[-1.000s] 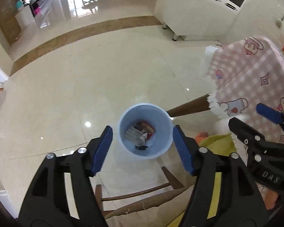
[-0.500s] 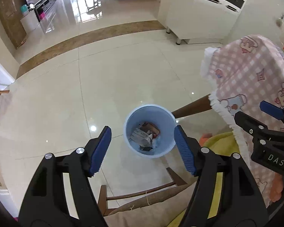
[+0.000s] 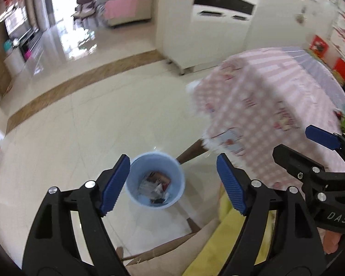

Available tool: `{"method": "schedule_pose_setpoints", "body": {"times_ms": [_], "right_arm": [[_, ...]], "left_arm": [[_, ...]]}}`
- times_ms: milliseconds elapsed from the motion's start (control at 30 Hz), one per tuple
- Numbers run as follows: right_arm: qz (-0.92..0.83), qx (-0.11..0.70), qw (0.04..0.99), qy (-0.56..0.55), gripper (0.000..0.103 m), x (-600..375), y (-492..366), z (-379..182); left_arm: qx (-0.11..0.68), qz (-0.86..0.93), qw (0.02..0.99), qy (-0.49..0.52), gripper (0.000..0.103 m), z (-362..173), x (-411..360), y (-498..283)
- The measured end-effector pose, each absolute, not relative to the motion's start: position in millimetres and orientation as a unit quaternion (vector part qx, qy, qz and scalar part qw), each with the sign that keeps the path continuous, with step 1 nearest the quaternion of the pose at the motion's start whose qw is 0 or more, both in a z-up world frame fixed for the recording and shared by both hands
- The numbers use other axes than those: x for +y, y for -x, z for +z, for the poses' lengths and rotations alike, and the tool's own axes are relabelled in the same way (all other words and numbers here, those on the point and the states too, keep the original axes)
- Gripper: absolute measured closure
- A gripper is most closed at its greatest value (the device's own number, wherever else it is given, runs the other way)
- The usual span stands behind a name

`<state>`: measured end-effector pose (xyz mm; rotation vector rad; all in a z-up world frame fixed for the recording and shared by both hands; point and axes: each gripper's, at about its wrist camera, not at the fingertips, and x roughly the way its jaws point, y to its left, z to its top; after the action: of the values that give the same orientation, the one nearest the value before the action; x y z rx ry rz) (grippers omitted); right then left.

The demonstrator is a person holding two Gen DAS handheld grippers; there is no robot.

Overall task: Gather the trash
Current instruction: 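Move both tools back over the table toward the medicine box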

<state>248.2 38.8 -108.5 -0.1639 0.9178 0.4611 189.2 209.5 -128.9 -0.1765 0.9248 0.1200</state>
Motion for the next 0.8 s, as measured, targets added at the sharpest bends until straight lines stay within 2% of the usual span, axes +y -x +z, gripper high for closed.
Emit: {"method": "schedule_pose_setpoints", "body": {"times_ms": [333, 800], "right_arm": [[0.102, 0.385, 0.917, 0.017, 0.012, -84.3, -228.9, -69.3], [-0.133, 0.38, 0.913, -0.065, 0.008, -288.3, -200.5, -79.0]], "left_arm": [[0.409, -0.048, 0.911, 0.016, 0.02, -92.5, 99.4, -208.0], [0.41, -0.207, 0.887, -0.052, 0.018, -83.8, -68.9, -230.9]]}}
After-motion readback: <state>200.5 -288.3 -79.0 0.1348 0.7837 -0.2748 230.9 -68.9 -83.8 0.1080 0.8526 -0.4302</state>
